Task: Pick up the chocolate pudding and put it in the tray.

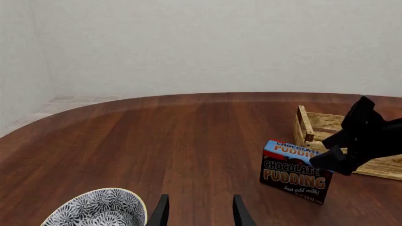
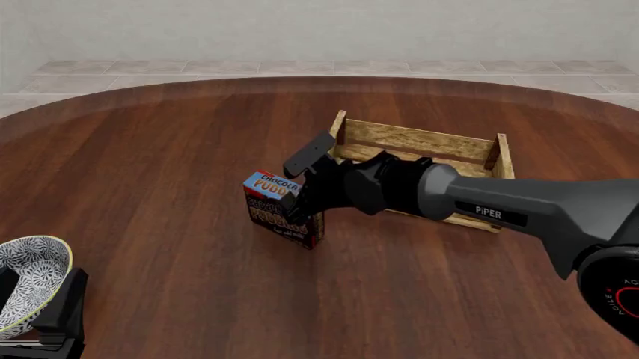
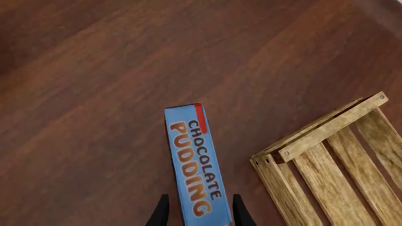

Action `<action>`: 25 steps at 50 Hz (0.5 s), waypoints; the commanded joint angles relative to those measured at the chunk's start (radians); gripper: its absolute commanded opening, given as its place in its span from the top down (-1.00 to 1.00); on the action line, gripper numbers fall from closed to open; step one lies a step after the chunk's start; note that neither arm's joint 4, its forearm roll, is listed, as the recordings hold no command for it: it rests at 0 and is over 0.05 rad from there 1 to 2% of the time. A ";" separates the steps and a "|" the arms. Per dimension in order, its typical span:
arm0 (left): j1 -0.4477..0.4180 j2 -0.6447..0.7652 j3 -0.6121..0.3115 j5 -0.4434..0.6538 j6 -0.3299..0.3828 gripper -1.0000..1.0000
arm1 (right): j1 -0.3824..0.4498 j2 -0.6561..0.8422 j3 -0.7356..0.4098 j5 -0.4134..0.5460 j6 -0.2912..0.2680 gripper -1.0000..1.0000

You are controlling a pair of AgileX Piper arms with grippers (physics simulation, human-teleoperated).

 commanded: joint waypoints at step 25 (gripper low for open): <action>0.000 0.000 0.000 0.000 0.000 -1.00 | -0.007 0.020 0.013 -0.017 0.006 -1.00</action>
